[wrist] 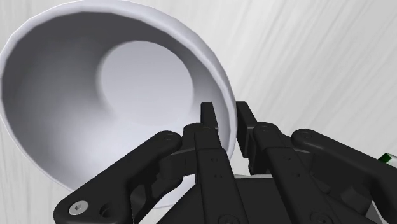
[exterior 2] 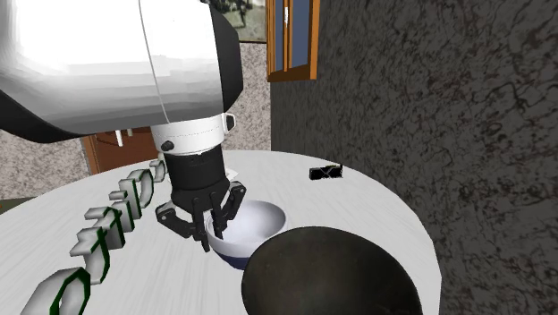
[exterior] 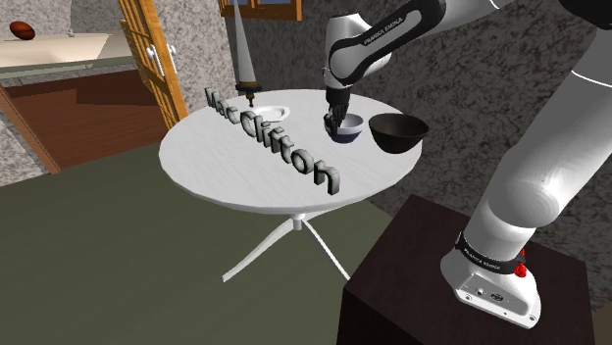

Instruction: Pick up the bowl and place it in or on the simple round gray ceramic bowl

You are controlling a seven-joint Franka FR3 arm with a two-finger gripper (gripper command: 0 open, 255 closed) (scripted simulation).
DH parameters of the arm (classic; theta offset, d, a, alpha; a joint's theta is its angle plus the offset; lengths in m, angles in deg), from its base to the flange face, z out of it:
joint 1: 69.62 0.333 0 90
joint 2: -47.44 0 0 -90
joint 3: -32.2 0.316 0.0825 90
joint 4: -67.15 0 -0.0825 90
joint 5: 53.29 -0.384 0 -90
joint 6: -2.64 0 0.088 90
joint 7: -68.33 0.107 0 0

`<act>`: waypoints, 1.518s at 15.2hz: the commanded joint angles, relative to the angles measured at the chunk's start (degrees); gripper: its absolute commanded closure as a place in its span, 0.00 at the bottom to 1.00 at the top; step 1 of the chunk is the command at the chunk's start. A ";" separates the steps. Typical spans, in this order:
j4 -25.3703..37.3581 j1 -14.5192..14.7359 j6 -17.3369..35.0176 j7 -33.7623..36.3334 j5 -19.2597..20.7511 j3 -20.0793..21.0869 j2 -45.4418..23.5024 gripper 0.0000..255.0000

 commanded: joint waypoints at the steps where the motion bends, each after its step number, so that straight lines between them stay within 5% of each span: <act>1: -0.02 -0.01 0.00 -0.01 0.01 -0.02 -0.03 1.00; 23: 12.10 0.20 -16.24 -1.21 -0.66 0.24 4.12 1.00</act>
